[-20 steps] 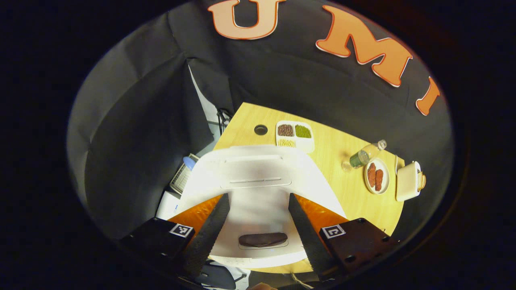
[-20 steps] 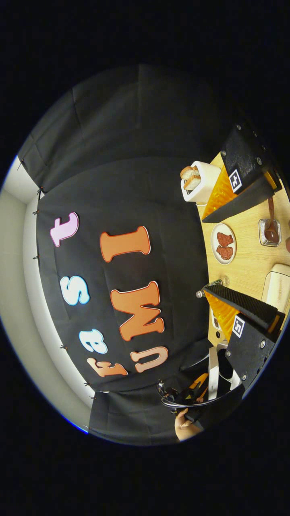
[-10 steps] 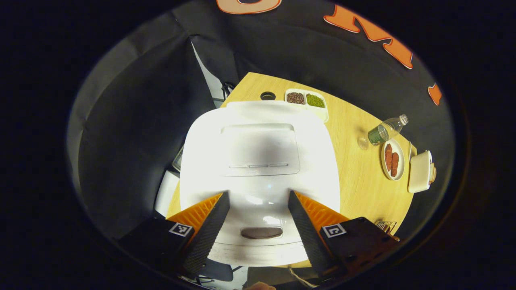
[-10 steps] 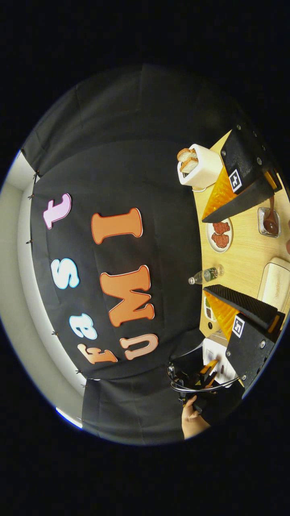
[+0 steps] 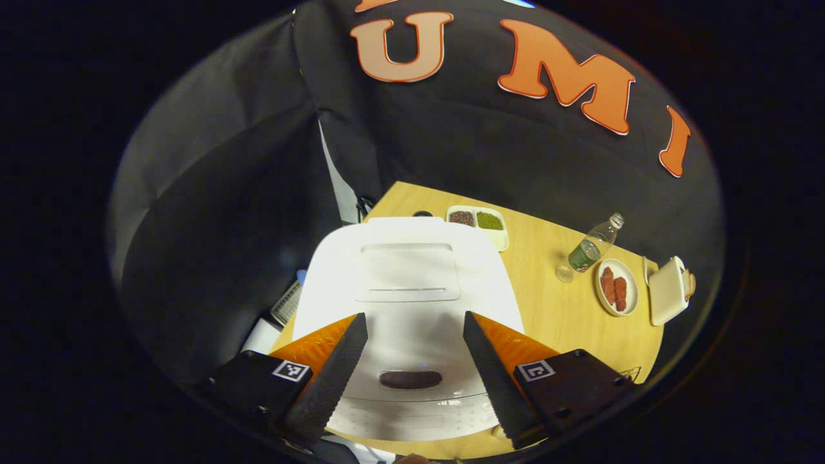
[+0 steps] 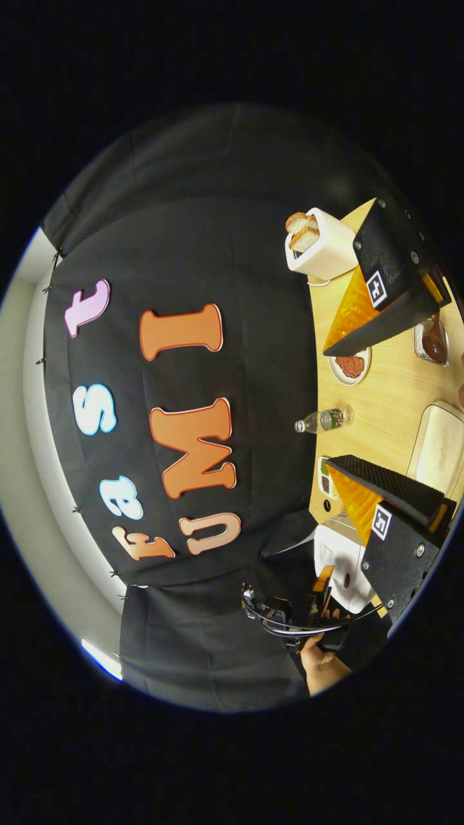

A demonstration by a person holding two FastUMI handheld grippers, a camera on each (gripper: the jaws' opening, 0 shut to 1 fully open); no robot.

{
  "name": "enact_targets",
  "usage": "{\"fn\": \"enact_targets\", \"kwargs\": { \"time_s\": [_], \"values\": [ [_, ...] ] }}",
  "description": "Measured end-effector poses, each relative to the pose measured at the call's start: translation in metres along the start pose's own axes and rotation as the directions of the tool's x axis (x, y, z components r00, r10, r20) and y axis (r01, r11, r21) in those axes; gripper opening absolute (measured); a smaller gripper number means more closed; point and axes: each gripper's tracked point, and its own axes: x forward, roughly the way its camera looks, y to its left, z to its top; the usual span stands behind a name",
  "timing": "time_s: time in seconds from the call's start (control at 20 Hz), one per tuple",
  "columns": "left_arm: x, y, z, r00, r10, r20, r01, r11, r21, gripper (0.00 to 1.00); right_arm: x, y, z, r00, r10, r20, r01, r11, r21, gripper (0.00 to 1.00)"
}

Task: Close the left gripper, press the button to open the rice cooker; take a wooden spoon from the chopstick holder with the right hand, scoop a spoonful of rice and pour it into the rice cooker, then put the wooden spoon back into the chopstick holder.

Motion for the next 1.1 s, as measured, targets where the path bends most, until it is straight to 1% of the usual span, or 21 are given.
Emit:
{"fn": "enact_targets", "kwargs": {
  "time_s": [0.05, 0.1, 0.15, 0.2, 0.3, 0.35, 0.45, 0.55, 0.6, 0.7, 0.75, 0.8, 0.95, 1.05, 1.1],
  "values": [
    [-0.010, -0.004, 0.012, 0.998, -0.017, 0.062, 0.017, 1.000, -0.004, 1.00, 0.002, 0.005, 0.003, 1.000, 0.012, 0.008, -0.011, 1.000, -0.009, 1.00],
    [-0.022, -0.004, 0.021, 0.992, -0.020, 0.124, 0.020, 1.000, 0.003, 1.00, 0.004, 0.008, 0.007, 1.000, 0.018, 0.017, -0.018, 1.000, -0.022, 0.95],
    [-0.034, -0.003, 0.029, 0.984, -0.016, 0.177, 0.013, 1.000, 0.017, 1.00, 0.004, 0.012, 0.010, 0.999, 0.028, 0.025, -0.027, 0.999, -0.033, 0.95],
    [-0.051, -0.002, 0.037, 0.972, -0.013, 0.234, 0.006, 0.999, 0.032, 0.99, 0.006, 0.015, 0.011, 0.999, 0.034, 0.029, -0.033, 0.999, -0.043, 0.95],
    [-0.086, -0.015, 0.055, 0.932, -0.044, 0.361, 0.026, 0.998, 0.054, 1.00, 0.008, 0.021, 0.014, 0.998, 0.047, 0.038, -0.044, 0.997, -0.061, 0.95],
    [-0.104, -0.021, 0.061, 0.904, -0.065, 0.422, 0.039, 0.997, 0.070, 0.99, 0.008, 0.022, 0.019, 0.998, 0.048, 0.051, -0.045, 0.997, -0.068, 0.95],
    [-0.144, -0.034, 0.073, 0.840, -0.106, 0.532, 0.057, 0.993, 0.106, 1.00, 0.007, 0.025, 0.028, 0.995, 0.039, 0.087, -0.033, 0.997, -0.073, 0.95],
    [-0.188, -0.046, 0.078, 0.767, -0.143, 0.625, 0.069, 0.988, 0.141, 0.99, 0.009, 0.023, 0.038, 0.992, 0.020, 0.123, -0.011, 0.997, -0.074, 0.95],
    [-0.199, -0.053, 0.079, 0.728, -0.167, 0.664, 0.080, 0.984, 0.160, 1.00, 0.009, 0.021, 0.042, 0.990, 0.014, 0.140, -0.003, 0.997, -0.073, 0.95],
    [-0.222, -0.075, 0.076, 0.663, -0.212, 0.718, 0.115, 0.977, 0.182, 1.00, 0.007, 0.019, 0.049, 0.985, -0.005, 0.175, 0.018, 0.997, -0.075, 0.95],
    [-0.234, -0.081, 0.074, 0.635, -0.223, 0.739, 0.129, 0.975, 0.183, 1.00, 0.006, 0.018, 0.052, 0.982, -0.011, 0.189, 0.026, 0.996, -0.080, 0.95],
    [-0.243, -0.085, 0.070, 0.617, -0.238, 0.750, 0.147, 0.971, 0.187, 1.00, 0.005, 0.017, 0.055, 0.978, -0.019, 0.207, 0.038, 0.995, -0.088, 0.95],
    [-0.261, -0.091, 0.058, 0.580, -0.268, 0.769, 0.195, 0.963, 0.188, 1.00, 0.000, 0.024, 0.066, 0.968, -0.008, 0.250, 0.041, 0.991, -0.127, 0.95],
    [-0.270, -0.093, 0.054, 0.556, -0.284, 0.781, 0.209, 0.957, 0.200, 1.00, -0.004, 0.031, 0.073, 0.961, 0.004, 0.275, 0.039, 0.988, -0.151, 0.95],
    [-0.273, -0.095, 0.049, 0.550, -0.294, 0.782, 0.210, 0.955, 0.211, 1.00, -0.005, 0.034, 0.074, 0.959, 0.008, 0.284, 0.039, 0.987, -0.158, 0.95]
  ]
}}
